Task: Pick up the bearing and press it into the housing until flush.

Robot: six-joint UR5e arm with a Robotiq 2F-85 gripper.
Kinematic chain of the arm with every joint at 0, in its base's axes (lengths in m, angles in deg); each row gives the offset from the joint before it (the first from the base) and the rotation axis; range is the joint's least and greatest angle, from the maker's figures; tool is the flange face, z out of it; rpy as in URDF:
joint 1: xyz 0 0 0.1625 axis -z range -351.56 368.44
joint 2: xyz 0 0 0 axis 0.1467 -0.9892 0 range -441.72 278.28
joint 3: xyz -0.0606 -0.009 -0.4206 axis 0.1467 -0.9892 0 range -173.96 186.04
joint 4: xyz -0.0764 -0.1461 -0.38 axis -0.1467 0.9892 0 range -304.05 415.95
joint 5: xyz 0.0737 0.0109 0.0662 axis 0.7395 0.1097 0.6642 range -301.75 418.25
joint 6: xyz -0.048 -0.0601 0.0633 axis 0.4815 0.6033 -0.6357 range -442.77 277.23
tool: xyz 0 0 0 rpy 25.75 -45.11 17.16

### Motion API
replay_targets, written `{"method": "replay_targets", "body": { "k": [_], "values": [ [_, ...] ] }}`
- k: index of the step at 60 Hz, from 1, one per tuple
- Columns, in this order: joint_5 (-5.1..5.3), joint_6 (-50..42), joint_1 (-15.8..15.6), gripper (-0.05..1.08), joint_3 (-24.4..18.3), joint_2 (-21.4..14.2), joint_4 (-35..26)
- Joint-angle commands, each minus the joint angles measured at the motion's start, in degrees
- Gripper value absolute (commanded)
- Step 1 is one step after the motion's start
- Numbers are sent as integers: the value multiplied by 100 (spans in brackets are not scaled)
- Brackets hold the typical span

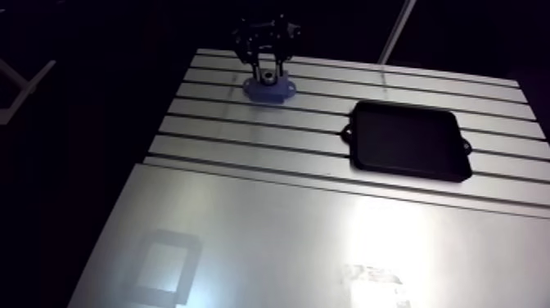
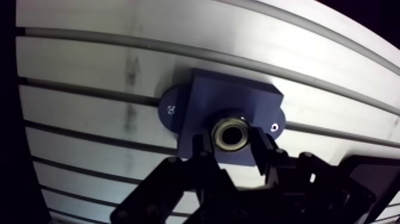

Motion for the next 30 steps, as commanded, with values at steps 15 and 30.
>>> {"method": "replay_targets", "body": {
  "k": [15,30],
  "values": [
    [-5,0,22,64,35,-5,9],
    [2,1,13,64,34,-5,9]
  ]
}}
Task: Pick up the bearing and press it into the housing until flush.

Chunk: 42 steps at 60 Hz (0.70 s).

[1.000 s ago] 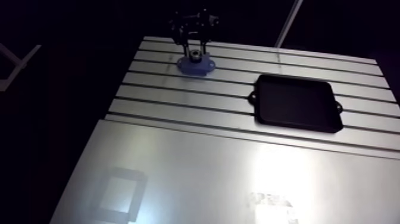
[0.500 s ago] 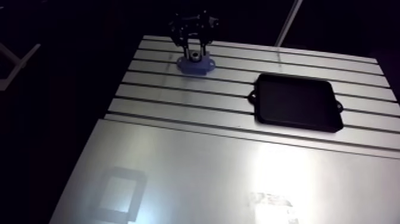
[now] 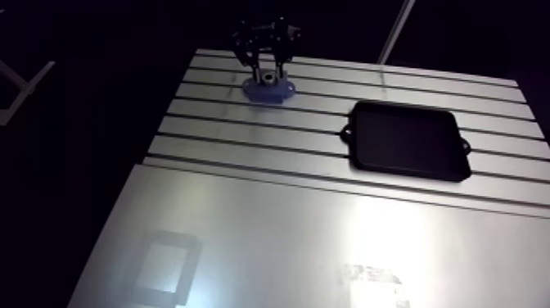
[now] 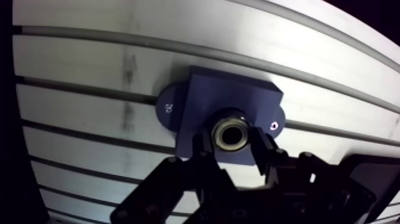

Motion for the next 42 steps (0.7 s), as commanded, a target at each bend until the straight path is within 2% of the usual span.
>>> {"method": "replay_targets", "body": {
  "k": [1,42],
  "values": [
    [7,1,-2,64,-1,-1,1],
    [8,9,7,64,-19,8,1]
  ]
}}
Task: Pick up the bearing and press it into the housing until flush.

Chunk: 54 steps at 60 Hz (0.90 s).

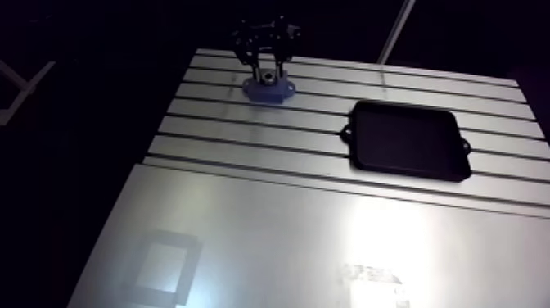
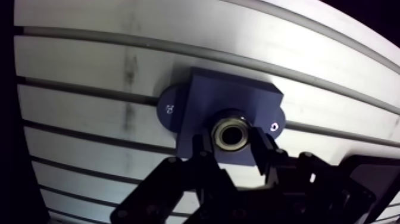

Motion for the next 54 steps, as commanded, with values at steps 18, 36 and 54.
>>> {"method": "replay_targets", "body": {
  "k": [18,36,54],
  "values": [
    [0,9,10,64,-3,12,0],
    [0,9,1,64,-3,4,0],
    [0,18,-8,64,-12,12,0]
  ]
}}
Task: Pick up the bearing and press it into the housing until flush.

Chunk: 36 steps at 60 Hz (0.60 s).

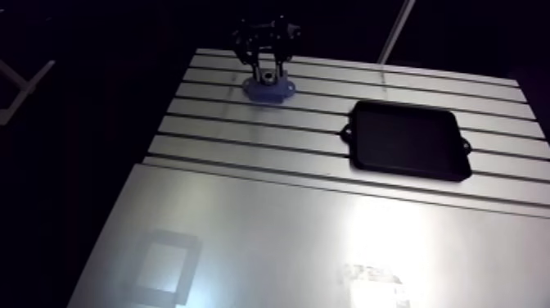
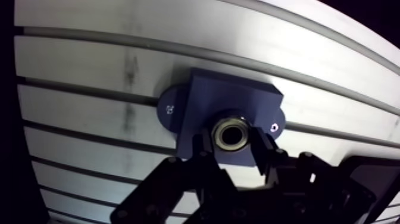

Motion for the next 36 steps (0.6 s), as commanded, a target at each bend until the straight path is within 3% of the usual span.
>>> {"method": "replay_targets", "body": {
  "k": [1,36],
  "values": [
    [0,5,-5,64,-10,7,0],
    [0,21,-5,64,-3,33,0]
  ]
}}
